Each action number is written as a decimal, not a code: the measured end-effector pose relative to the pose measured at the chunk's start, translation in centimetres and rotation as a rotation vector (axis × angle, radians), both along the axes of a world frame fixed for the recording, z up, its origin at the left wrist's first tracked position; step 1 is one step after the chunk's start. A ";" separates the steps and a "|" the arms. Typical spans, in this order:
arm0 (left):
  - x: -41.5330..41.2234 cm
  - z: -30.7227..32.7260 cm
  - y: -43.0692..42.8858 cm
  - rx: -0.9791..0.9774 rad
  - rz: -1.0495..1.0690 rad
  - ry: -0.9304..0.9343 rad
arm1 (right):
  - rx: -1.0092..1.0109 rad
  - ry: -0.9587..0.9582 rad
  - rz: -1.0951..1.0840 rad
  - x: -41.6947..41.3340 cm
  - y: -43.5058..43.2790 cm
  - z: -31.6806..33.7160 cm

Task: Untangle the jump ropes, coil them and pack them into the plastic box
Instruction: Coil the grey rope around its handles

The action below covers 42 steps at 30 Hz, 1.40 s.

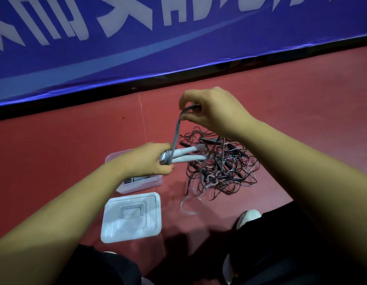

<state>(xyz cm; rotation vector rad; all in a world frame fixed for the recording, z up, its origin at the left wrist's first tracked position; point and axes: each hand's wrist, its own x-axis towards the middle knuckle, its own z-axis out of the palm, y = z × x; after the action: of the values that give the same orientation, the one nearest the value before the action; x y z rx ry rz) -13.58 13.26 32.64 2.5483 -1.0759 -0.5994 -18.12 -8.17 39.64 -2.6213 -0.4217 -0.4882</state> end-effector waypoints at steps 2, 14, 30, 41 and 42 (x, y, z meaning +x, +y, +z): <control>-0.1 0.5 0.2 -0.037 -0.042 -0.015 | 0.009 -0.006 -0.007 0.3 -0.3 -0.3; -0.5 2.9 1.1 -0.625 0.067 0.455 | 0.318 0.358 -0.007 1.6 -2.0 -2.3; 0.0 3.9 2.0 -0.562 0.061 0.242 | 0.468 0.421 0.024 1.6 -1.8 -2.5; 0.3 3.5 0.7 -0.972 0.336 0.664 | 0.452 0.731 0.072 0.2 -0.2 -2.2; 0.5 3.5 0.7 -0.967 0.380 0.627 | 0.455 0.734 0.088 0.2 -0.2 -2.0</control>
<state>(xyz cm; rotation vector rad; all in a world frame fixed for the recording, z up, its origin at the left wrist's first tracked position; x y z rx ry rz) -13.07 13.99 36.11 1.4950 -0.4471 -0.5290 -17.91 -8.41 37.64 -2.1268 -0.1513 0.3741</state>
